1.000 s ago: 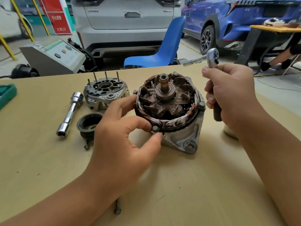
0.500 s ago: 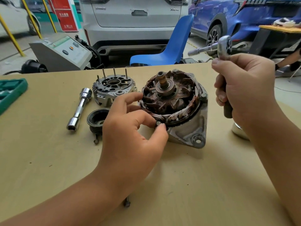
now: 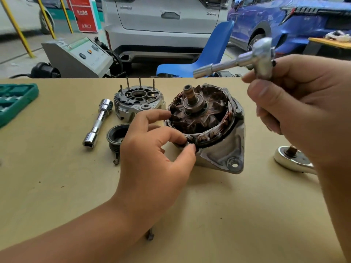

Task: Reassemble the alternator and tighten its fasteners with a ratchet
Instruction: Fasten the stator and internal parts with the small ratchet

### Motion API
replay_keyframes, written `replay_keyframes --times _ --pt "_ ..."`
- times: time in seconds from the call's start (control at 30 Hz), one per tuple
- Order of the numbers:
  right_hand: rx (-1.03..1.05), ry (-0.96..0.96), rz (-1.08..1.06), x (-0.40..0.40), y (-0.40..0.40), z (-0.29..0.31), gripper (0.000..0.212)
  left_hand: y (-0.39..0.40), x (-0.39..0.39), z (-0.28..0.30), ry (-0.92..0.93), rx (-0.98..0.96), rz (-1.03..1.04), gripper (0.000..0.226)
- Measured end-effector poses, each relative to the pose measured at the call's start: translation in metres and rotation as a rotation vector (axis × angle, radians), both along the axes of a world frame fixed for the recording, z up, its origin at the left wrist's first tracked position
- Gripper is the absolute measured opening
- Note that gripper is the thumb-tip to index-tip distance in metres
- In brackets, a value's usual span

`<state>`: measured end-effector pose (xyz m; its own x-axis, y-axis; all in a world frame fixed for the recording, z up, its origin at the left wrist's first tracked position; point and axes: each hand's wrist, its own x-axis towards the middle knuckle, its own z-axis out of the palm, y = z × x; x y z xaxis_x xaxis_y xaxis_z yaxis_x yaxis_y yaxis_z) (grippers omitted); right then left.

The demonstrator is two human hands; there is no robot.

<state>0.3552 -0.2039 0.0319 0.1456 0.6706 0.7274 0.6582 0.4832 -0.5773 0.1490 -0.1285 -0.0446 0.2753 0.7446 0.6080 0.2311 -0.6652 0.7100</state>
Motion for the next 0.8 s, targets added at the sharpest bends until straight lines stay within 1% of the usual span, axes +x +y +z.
replay_keyframes --times 0.07,0.13,0.3,0.37,0.43,0.5,0.7,0.8 --pt "-0.043 -0.058 0.027 -0.003 -0.005 0.003 0.025 0.0 0.0 0.001 0.001 0.018 -0.003 0.013" --pt "-0.076 -0.108 0.038 -0.007 -0.007 0.004 0.023 0.0 -0.001 0.002 -0.002 -0.004 -0.019 0.013" --pt "-0.176 -0.319 0.004 -0.011 -0.009 0.005 0.029 -0.001 -0.016 -0.008 -0.024 -0.137 -0.075 0.016" --pt "-0.212 -0.378 -0.002 -0.011 -0.011 0.007 0.026 0.0 -0.022 -0.011 -0.027 -0.179 -0.074 0.015" --pt "-0.246 -0.407 -0.008 -0.01 -0.014 0.011 0.025 0.002 -0.023 -0.01 -0.046 -0.172 -0.052 0.02" --pt "-0.272 -0.427 -0.007 -0.01 -0.018 0.015 0.029 0.004 -0.022 -0.007 -0.061 -0.148 -0.061 0.026" --pt "-0.427 -0.496 -0.016 -0.022 -0.024 0.028 0.049 0.015 -0.015 -0.003 -0.073 -0.113 -0.222 0.026" --pt "-0.495 -0.504 -0.037 -0.031 -0.024 0.039 0.044 0.014 -0.014 -0.003 -0.09 -0.117 -0.275 0.029"
